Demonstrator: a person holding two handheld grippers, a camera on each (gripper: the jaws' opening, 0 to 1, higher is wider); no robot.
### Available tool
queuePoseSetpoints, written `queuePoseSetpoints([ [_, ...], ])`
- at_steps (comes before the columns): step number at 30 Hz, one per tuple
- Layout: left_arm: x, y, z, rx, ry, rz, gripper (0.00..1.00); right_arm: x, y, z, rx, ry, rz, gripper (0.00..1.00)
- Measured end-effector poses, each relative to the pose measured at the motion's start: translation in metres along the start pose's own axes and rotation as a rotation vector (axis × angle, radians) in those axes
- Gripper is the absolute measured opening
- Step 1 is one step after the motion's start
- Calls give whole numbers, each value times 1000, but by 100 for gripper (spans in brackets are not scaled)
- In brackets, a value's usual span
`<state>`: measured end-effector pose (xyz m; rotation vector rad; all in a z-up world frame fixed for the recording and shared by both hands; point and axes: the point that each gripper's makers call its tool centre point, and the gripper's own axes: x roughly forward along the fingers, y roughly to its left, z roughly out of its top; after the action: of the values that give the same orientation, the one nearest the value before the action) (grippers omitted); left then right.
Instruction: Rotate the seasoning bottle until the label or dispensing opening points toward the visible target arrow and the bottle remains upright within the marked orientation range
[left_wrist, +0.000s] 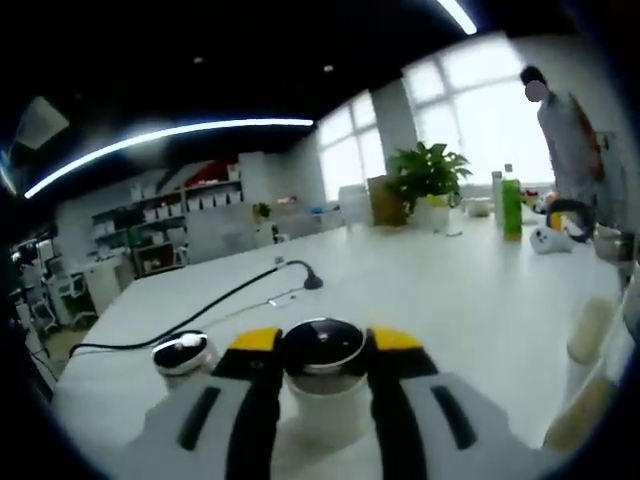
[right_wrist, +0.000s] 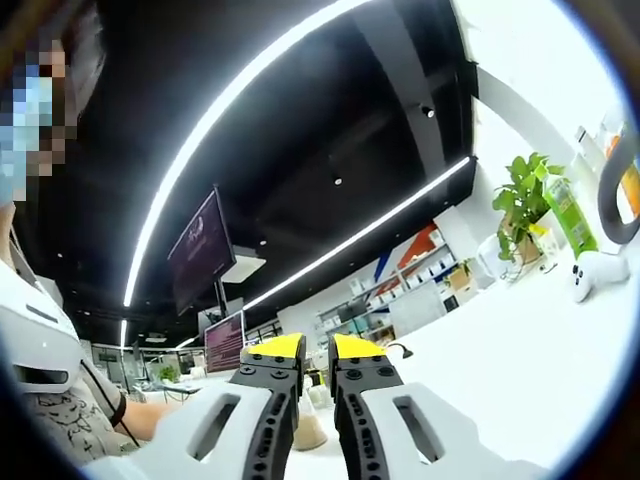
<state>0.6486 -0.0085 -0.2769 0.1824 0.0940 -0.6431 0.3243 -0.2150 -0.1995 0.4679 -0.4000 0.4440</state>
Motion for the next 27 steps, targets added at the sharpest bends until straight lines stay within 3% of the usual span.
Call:
queuePoseSetpoints([
  [11, -18, -11, -4, 8, -2, -3, 34, 18, 2, -9, 28, 26, 60, 8],
  [24, -54, -17, -10, 36, -17, 27, 34, 29, 12, -17, 56, 45, 135, 7],
  [27, -63, -18, -11, 7, -20, 22, 34, 30, 13, -17, 70, 41, 146, 7],
])
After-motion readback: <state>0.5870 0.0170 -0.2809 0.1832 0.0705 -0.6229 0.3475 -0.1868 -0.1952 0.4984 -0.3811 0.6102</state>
